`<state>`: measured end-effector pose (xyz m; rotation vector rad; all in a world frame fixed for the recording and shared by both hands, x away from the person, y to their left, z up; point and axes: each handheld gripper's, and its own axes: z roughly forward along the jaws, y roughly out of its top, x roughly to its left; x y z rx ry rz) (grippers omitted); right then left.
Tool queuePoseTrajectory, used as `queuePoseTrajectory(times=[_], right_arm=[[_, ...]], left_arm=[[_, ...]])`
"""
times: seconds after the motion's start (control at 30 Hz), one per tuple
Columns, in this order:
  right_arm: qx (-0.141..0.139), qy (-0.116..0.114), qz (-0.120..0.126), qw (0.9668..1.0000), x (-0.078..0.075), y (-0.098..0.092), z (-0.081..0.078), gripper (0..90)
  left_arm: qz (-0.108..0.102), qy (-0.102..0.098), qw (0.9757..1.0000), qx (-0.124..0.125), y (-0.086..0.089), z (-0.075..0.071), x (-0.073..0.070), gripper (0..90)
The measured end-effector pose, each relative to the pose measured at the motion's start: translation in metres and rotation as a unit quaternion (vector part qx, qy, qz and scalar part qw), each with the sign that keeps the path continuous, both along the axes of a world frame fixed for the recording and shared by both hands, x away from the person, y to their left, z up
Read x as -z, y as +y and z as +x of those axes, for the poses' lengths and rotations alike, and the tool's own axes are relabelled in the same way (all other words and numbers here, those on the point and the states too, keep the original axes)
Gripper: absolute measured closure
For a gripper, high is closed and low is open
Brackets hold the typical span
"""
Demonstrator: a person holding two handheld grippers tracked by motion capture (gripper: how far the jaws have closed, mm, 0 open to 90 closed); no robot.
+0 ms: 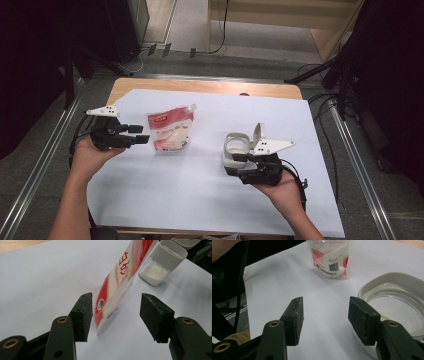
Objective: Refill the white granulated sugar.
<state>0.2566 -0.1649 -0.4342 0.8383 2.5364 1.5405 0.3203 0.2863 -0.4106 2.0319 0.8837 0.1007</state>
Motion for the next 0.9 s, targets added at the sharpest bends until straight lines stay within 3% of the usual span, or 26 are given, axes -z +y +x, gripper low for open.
queuePoseTrajectory(times=[0.27,0.43,0.67,0.73,0.9], right_arm=[[0.005,0.003,0.001,1.0,-0.001,-0.006,0.0,47.5],[0.01,-0.003,0.0,0.9999,-0.003,-0.014,-0.003,48.6],[0.014,-0.003,-0.002,0.9999,-0.005,-0.023,-0.003,50.8],[0.017,-0.003,-0.001,0.9999,-0.006,-0.026,-0.003,51.8],[0.019,-0.001,-0.001,0.9998,-0.007,-0.03,-0.004,53.5]], left_arm=[[0.008,-0.007,0.9998,-0.018,0.006,0.001,0.004,44.5],[0.011,0.008,0.999,-0.042,0.008,0.006,0.011,44.9],[0.016,0.003,0.9987,-0.048,0.007,0.007,0.011,44.9],[0.012,0.015,0.9979,-0.063,0.007,0.01,0.012,45.0],[0.016,0.012,0.9981,-0.058,0.005,0.01,0.014,45.1]])
